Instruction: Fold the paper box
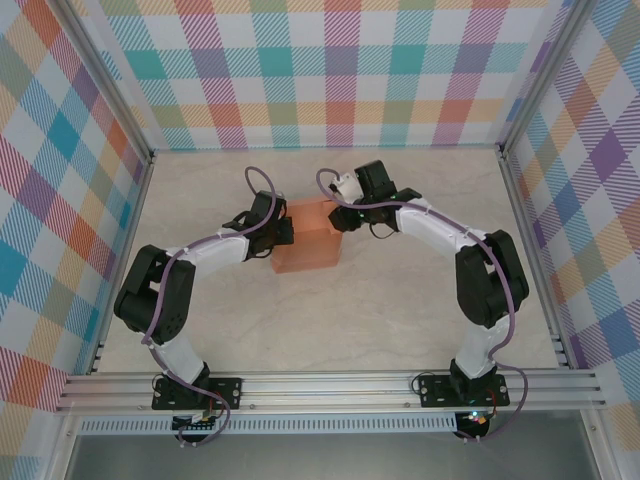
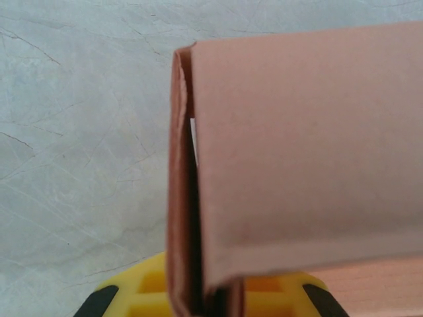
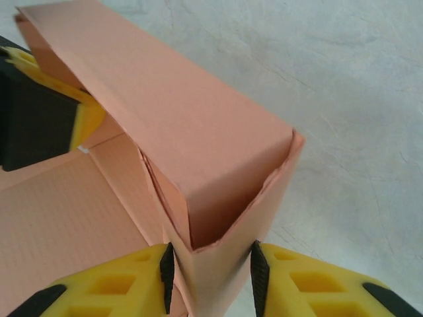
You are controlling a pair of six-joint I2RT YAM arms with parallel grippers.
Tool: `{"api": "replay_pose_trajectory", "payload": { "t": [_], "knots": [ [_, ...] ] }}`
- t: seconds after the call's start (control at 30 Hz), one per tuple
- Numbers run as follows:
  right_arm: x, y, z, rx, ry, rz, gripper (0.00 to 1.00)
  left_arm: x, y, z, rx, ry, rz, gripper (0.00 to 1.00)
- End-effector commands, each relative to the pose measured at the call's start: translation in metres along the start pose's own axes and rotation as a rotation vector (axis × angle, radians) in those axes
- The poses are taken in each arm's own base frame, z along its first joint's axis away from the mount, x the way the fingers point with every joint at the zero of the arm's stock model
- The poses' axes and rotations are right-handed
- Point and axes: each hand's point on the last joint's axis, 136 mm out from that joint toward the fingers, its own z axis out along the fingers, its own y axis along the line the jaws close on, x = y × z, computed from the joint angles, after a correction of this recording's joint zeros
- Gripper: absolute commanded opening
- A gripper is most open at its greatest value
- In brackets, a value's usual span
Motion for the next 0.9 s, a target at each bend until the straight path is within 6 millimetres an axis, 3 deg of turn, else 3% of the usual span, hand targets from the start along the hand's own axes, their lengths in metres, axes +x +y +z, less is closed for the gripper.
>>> {"api": "replay_pose_trajectory", "payload": {
  "t": [0.0,0.17,0.37,0.87],
  "knots": [
    [-0.023,0.014,-0.01,-0.062,-0.055,-0.037,0.38,-0.006,-0.01,-0.007,0.018,-0.027,0.037,0.0],
    [-0.019,0.005,0.003,0.006,-0.036,-0.012,0.36,-0.012,-0.016,-0.007,0.037,-0.021,-0.011,0.0],
    [-0.004,-0.02,0.018,0.182,-0.038,0.023,0.35,-0.015,-0.023,-0.008,0.065,-0.014,-0.067,0.0],
    [0.016,-0.055,0.049,0.409,-0.082,0.139,0.34,0.006,-0.036,0.0,0.028,0.03,-0.101,0.0]
  ]
}}
